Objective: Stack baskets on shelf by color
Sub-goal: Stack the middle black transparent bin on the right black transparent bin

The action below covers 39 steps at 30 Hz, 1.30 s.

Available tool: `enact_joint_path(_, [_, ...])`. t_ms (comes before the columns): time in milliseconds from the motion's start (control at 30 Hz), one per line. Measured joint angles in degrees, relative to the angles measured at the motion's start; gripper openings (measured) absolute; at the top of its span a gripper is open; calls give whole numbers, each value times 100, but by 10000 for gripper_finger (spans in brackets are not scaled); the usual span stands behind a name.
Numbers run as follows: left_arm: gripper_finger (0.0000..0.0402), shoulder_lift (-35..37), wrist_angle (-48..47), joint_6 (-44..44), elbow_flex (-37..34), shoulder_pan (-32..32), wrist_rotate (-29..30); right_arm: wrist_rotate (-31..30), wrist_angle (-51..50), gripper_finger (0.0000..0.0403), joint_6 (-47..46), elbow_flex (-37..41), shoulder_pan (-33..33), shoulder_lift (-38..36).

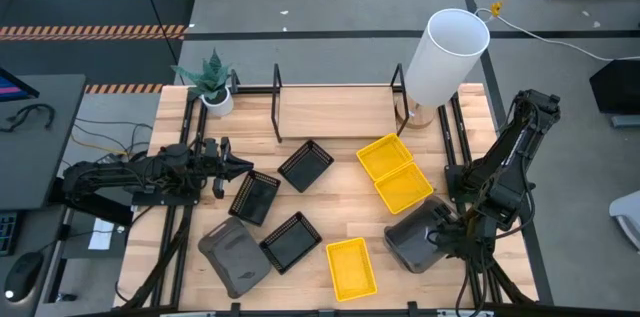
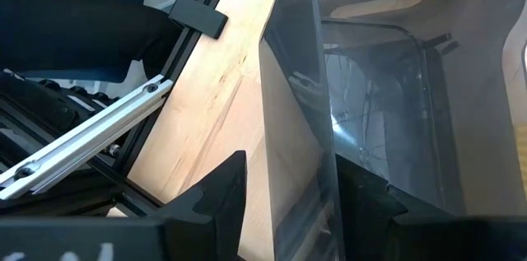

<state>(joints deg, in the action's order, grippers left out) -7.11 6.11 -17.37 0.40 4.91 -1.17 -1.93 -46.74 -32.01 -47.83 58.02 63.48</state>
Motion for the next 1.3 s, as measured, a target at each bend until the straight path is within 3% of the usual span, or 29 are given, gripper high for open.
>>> enact_joint_path(500, [37,0,1,-1,-1,0,-1,-114,89,161,24,-5,-18,0])
enact_joint_path(900, [28,1,1,0,0,-2,-1,-276,90,161,248,-628,-39,2])
enact_joint_path(1033, [31,1,2,-2,-1,-2,-2,-621,48,161,343,-567,-33,-2])
enact_joint_path(1300, [38,0,1,-1,0,-1,-1,-405,128,161,371,-97,-28,0])
